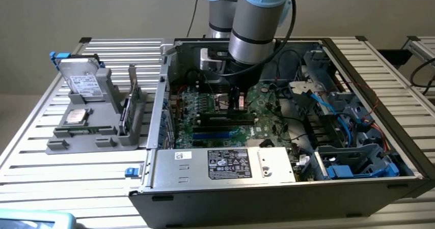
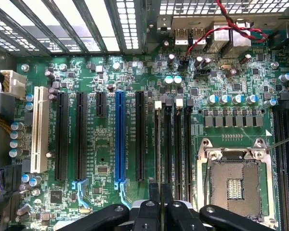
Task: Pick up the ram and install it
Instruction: 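Insert the ram into the slot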
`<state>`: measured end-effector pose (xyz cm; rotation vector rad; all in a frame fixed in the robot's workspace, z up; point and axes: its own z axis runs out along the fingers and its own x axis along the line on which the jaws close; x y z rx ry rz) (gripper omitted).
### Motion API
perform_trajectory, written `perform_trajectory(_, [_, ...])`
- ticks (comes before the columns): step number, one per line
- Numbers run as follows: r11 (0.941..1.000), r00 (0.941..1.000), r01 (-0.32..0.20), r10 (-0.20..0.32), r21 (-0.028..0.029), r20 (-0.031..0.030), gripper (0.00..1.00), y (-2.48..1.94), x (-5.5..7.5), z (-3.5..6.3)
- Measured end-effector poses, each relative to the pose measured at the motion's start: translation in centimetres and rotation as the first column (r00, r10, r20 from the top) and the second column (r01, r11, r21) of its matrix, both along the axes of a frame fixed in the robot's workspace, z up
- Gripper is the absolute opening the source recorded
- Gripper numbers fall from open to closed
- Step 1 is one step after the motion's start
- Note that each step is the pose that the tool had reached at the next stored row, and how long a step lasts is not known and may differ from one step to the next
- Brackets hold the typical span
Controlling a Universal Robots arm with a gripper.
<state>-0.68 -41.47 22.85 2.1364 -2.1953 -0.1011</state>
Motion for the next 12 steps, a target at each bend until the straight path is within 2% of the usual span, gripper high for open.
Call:
perform_trajectory(6, [1.0000,1.0000,-0.005,0.005,0.0000,-0.0039,0.13,-0.04,0.08,-0.01])
perform_trajectory(12, [1.0000,0.9999,-0.010,0.010,0.0000,-0.0043,0.13,-0.04,0.10,-0.15])
